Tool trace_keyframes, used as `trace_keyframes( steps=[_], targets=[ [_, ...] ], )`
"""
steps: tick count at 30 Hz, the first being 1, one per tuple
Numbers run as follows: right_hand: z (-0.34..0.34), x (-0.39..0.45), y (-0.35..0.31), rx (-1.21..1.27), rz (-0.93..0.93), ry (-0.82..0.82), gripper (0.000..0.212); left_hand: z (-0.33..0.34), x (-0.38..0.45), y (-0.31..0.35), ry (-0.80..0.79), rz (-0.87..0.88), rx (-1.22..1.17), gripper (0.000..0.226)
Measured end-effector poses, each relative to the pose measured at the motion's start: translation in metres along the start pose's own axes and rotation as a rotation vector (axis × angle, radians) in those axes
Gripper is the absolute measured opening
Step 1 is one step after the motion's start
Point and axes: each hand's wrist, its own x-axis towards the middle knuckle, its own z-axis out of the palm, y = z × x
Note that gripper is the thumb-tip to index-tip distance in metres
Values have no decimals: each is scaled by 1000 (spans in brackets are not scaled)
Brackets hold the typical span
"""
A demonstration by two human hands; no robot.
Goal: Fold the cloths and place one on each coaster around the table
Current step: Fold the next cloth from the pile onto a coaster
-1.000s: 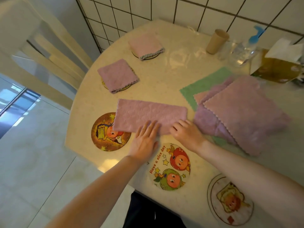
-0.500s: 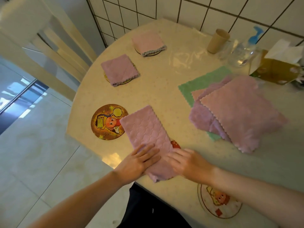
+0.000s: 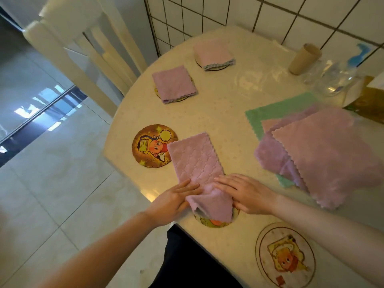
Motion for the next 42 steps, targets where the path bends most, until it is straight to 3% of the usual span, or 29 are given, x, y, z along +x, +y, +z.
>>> trace_keyframes(
  steps=[4, 6, 9, 12, 15, 18, 27, 33, 40, 42],
  targets=[
    [-4, 13, 6, 178, 23, 114, 62, -26, 7, 15, 19, -293, -280, 55],
    [-11, 23, 7, 429, 121, 188, 42, -37, 14, 12, 41, -447, -463, 58],
    [-30, 40, 6, 821, 362, 279, 7, -45, 26, 2, 160, -510, -756, 43],
    [-43, 62, 8, 928, 453, 384, 8, -54, 36, -5, 310, -544, -966, 35],
    [-45, 81, 15, 962, 610, 325, 27, -57, 42, -7, 352, -548, -1011, 28],
    [-39, 94, 20, 929, 699, 295, 32, -54, 45, -7, 353, -584, -1077, 25],
    [-33, 114, 22, 793, 786, 289, 28, -45, 48, -10, 427, -645, -1134, 17],
    [-36, 123, 24, 687, 861, 224, 33, -45, 58, -11, 543, -841, -1061, 24],
    [-40, 135, 15, 383, 919, 170, 33, -46, 60, -24, 597, -843, -695, 25],
    [-40, 135, 13, 321, 912, 178, 31, -44, 53, -21, 633, -838, -418, 22]
  ],
)
